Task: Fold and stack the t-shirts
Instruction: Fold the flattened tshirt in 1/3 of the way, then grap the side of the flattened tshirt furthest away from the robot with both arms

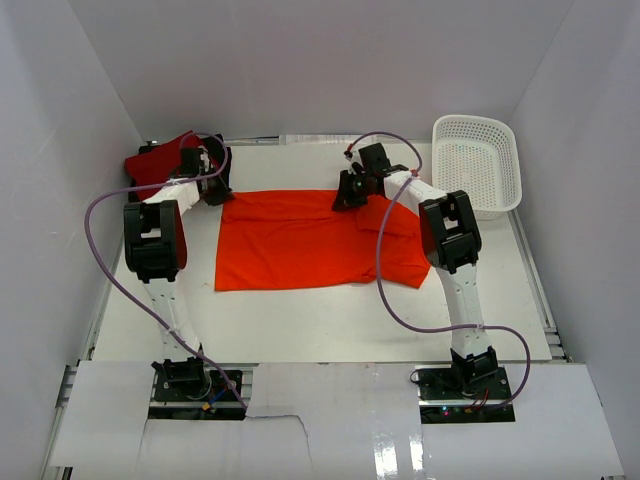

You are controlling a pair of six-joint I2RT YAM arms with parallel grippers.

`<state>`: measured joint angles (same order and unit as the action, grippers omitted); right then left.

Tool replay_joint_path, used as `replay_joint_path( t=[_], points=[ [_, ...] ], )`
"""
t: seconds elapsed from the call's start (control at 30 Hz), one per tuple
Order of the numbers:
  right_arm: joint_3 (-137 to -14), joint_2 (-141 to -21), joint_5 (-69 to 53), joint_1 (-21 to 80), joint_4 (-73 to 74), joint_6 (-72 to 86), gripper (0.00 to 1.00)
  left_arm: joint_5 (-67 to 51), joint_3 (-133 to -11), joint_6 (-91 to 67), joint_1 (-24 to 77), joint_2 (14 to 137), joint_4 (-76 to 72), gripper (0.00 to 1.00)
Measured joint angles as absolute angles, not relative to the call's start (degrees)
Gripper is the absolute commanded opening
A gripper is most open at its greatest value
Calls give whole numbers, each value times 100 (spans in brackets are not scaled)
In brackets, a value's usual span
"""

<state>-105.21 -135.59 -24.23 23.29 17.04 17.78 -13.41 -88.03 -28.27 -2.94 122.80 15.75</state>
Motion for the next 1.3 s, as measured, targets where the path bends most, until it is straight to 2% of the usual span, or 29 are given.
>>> replay_joint_path(
  t=[0.03,0.13,0.4,0.57,0.6,0.63,0.8,0.9,0.97,1.03,1.1,1.13,1.23,1.3],
  points=[
    [-10560,-13559,-2405,2329,1747,1761,27,-1219,-8805,-2825,-294,12283,1592,18],
    [-10709,-13559,-2355,2349,1918,1675,31,-910,-8805,-2834,-301,12352,1671,18],
    [-10720,-13358,-2237,2300,1994,1555,31,-701,-8982,-2849,-338,12457,1750,18],
    [-10195,-12505,-2126,2202,1951,1463,31,-298,-9229,-2869,-336,12575,1940,18],
    [-10092,-12298,-2086,2182,1940,1448,32,-152,-9334,-2891,-338,12606,2038,17],
    [-10009,-12108,-2045,2171,1940,1433,37,-64,-9397,-2908,-342,12645,2097,17],
    [-9835,-11465,-1772,2097,1870,1339,37,183,-9520,-3030,-379,12689,2250,17],
    [-9664,-11448,-1699,2062,1802,1321,39,187,-9500,-3070,-408,12630,2324,23],
    [-9384,-11448,-1684,2062,1824,1350,54,165,-9413,-3072,-434,12523,2412,29],
    [-9039,-11441,-1566,2064,1922,1363,57,123,-9214,-3079,-473,12300,2591,36],
    [-8672,-11367,-1347,2080,2137,1398,57,89,-9080,-3089,-497,12027,2805,36],
    [-8385,-11253,-1205,2093,2165,1417,61,84,-8995,-3089,-510,11841,2904,38],
    [-7354,-10420,-860,2112,2399,1466,69,91,-8637,-3065,-528,11032,3076,45],
    [-6681,-9522,-661,2126,2523,1494,70,106,-8315,-3048,-530,10232,3168,49]
  ],
)
